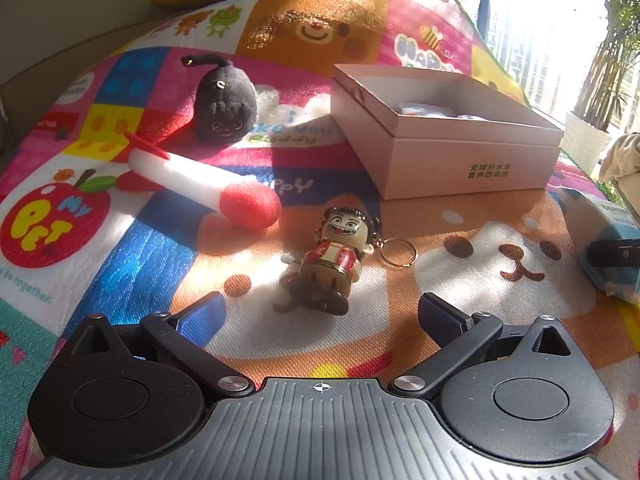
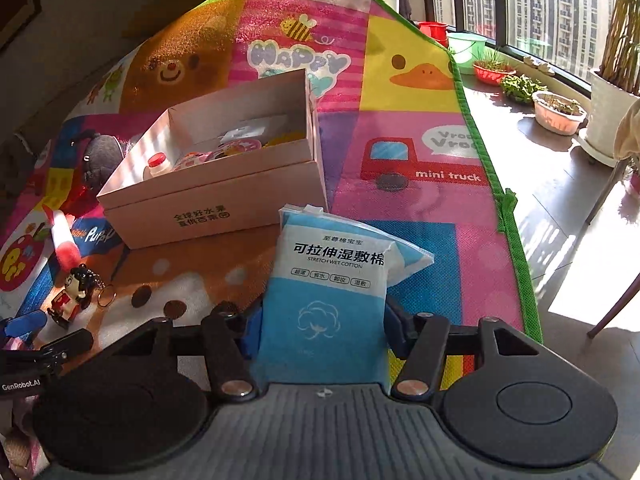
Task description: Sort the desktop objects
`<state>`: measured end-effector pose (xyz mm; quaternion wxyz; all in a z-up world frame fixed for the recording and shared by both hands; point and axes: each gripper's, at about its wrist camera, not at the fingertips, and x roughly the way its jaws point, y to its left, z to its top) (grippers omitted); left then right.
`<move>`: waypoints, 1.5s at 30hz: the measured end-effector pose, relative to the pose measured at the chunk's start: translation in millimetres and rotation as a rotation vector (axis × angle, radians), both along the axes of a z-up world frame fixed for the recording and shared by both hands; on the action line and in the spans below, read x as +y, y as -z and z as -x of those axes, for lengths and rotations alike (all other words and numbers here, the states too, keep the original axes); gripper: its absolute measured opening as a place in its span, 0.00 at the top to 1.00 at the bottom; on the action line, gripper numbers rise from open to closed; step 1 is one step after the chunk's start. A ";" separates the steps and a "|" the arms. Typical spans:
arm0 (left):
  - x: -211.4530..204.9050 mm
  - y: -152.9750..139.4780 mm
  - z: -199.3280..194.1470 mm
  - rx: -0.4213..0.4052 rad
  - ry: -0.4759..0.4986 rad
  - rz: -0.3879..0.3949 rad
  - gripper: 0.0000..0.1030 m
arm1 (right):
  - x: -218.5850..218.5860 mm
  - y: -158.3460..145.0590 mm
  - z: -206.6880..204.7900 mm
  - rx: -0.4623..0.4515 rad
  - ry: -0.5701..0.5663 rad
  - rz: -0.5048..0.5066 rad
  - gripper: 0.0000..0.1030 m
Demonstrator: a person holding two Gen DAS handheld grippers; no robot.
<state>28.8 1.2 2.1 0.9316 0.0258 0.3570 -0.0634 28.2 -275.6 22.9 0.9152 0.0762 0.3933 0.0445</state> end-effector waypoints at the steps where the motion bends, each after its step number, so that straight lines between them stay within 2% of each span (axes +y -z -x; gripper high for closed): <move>1: -0.1 0.0 0.0 0.001 0.001 -0.001 0.00 | 9.8 0.4 7.8 -0.009 -0.044 0.011 0.44; 5: 0.3 -0.2 -0.4 0.005 0.007 -0.004 0.00 | 51.0 3.0 32.5 -0.080 -0.217 0.042 0.44; 6: 0.2 -0.5 -0.6 0.007 0.013 -0.008 0.00 | 57.3 4.5 33.9 -0.095 -0.232 0.052 0.43; 9: 2.4 -1.8 -1.3 0.015 0.035 -0.019 0.00 | 66.3 10.1 32.2 -0.108 -0.239 0.065 0.29; 14: 11.3 -4.7 -5.1 0.003 -0.008 -0.063 0.00 | 63.9 10.8 33.4 -0.120 -0.243 0.048 0.19; 19: 22.4 -8.0 -9.4 -0.073 -0.094 -0.239 0.00 | 63.5 12.2 33.4 -0.118 -0.237 0.043 0.12; 21: 30.5 -8.6 -10.8 -0.085 -0.129 -0.286 0.00 | 63.7 12.2 33.5 -0.118 -0.237 0.046 0.10; 23: 40.8 -11.6 -9.7 -0.082 -0.136 -0.253 0.00 | 63.4 12.0 33.8 -0.120 -0.236 0.045 0.08; 27: 46.9 -20.2 -1.8 -0.047 0.006 -0.026 0.00 | 63.1 11.3 34.0 -0.124 -0.236 0.045 0.05; 29: 36.0 -21.4 -2.7 -0.044 0.026 0.021 0.00 | 63.4 11.4 33.1 -0.120 -0.235 0.046 0.05; 35: 4.4 -16.6 -31.8 -0.002 -0.021 0.039 0.00 | 62.9 11.4 33.7 -0.124 -0.221 0.050 0.04; 40: -4.3 -14.0 -46.6 -0.018 -0.039 -0.006 0.00 | 61.3 11.5 33.9 -0.128 -0.215 0.043 0.04; 42: -5.9 -13.5 -47.6 -0.015 -0.029 -0.013 0.07 | 61.0 11.7 33.7 -0.128 -0.214 0.040 0.04; 43: -7.2 -12.4 -48.2 -0.006 -0.020 -0.020 0.21 | 60.9 11.8 33.7 -0.128 -0.214 0.039 0.04; 44: -7.5 -11.3 -48.1 0.002 -0.018 -0.027 0.28 | 61.0 11.9 33.8 -0.128 -0.214 0.039 0.04; 45: -7.1 -11.0 -47.6 0.003 -0.013 -0.021 0.28 | 61.0 12.0 33.8 -0.128 -0.214 0.040 0.04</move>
